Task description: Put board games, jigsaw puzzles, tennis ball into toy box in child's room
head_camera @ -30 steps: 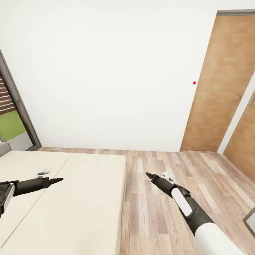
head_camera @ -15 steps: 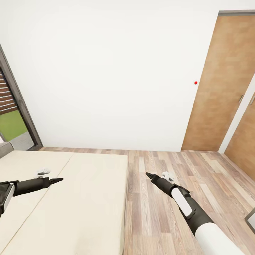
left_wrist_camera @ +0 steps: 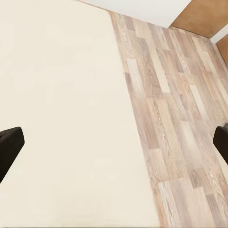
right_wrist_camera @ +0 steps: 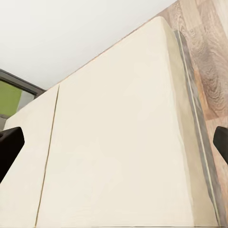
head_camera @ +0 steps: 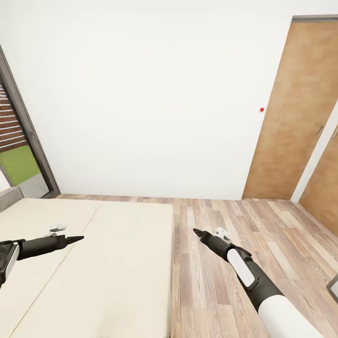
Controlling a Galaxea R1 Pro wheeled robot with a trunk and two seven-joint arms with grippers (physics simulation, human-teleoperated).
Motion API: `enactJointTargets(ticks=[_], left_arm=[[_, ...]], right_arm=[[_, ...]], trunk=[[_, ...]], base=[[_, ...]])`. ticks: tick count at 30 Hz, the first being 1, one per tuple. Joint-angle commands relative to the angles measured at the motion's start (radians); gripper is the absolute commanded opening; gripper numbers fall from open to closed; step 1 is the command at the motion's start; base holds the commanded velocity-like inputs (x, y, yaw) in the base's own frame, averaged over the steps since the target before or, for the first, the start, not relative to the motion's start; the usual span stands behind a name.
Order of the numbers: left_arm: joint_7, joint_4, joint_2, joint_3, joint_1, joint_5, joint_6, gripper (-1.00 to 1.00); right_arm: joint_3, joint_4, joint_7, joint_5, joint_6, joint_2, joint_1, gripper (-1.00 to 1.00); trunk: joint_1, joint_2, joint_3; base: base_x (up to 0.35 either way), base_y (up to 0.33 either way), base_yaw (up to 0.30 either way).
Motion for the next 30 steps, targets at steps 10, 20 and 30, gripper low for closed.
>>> enactJointTargets(ticks=[10,20,30], left_arm=[[-0.008,-0.001,-0.001,0.006,-0.001,-0.009,0.008,1.0],[-0.008,-0.001,-0.002,0.006,-0.001,-0.009,0.008,1.0],[-0.008,-0.001,-0.001,0.007,-0.001,-0.009,0.008,1.0]], right_arm=[[0.002,-0.001,0.0,-0.004,0.003,-0.002,-0.001,1.0],[0.002,-0.001,0.0,-0.004,0.003,-0.001,0.0,1.0],[0.002,-0.001,0.0,-0.004,0.002,-0.001,-0.001,1.0]], trunk=[[0.0,-0.002,-0.002],[0.0,-0.002,-0.001],[0.0,-0.002,0.0]], base=[[-0.06,0.252,0.0],[-0.004,0.268,-0.117],[0.021,0.235,-0.088]])
